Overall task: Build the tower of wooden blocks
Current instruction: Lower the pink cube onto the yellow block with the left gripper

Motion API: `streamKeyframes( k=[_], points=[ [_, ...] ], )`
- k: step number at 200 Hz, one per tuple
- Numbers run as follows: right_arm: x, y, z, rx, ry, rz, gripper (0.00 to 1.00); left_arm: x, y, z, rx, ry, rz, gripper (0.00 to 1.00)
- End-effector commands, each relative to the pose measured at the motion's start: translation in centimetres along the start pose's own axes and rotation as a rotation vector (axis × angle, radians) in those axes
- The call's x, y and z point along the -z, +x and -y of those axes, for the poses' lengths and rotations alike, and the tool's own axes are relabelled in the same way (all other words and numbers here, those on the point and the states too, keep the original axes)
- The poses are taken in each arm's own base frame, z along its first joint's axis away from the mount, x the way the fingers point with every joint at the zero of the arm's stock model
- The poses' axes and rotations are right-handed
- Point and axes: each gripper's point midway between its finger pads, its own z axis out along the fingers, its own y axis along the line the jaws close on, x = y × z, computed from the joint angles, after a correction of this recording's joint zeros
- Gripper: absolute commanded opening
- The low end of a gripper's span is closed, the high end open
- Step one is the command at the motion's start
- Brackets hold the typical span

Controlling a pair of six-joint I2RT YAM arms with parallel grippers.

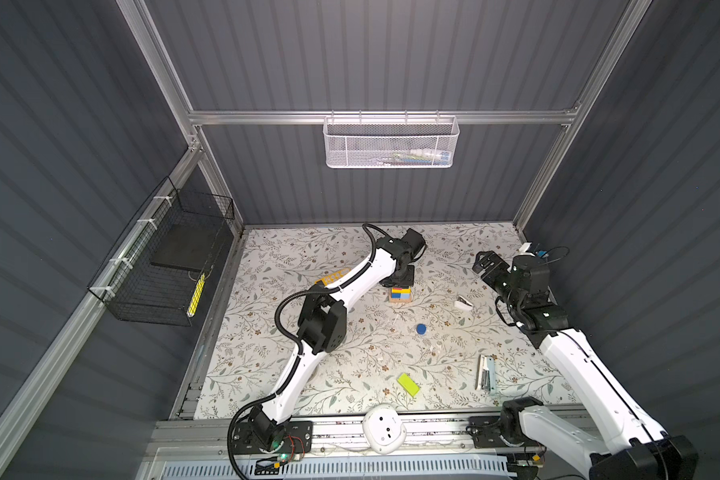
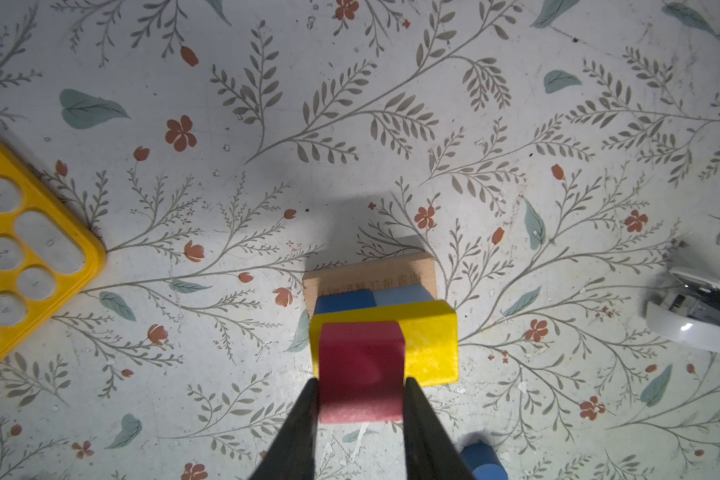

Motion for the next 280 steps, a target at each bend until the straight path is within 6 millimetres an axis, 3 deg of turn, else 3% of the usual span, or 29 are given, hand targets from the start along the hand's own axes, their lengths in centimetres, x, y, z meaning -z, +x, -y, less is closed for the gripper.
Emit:
streamKeyframes(
  k=[1, 92, 167, 280],
  points=[
    [-0.19, 0.20, 0.14, -0.007, -0.002, -0.004, 0.99, -0.03, 0.17, -0.13, 0.016, -0.019, 0.000, 0.33],
    [-0.30, 0.32, 0.19, -0.011, -0.003, -0.008, 0.99, 0.10, 0.28, -0.50, 0.036, -0.032, 0.002, 0.33],
    [-0.43, 0.40, 0.20, -0.014, -0.003, -0.012, 0.99, 0.07, 0.42, -0.34, 0.039, -0.024, -0.004, 0.40],
    [-0.58, 0.37, 0.20, -0.015, -0.003, -0.012, 0.99, 0.53, 0.42, -0.06, 0.042, -0.004, -0.003, 0.37]
  ],
)
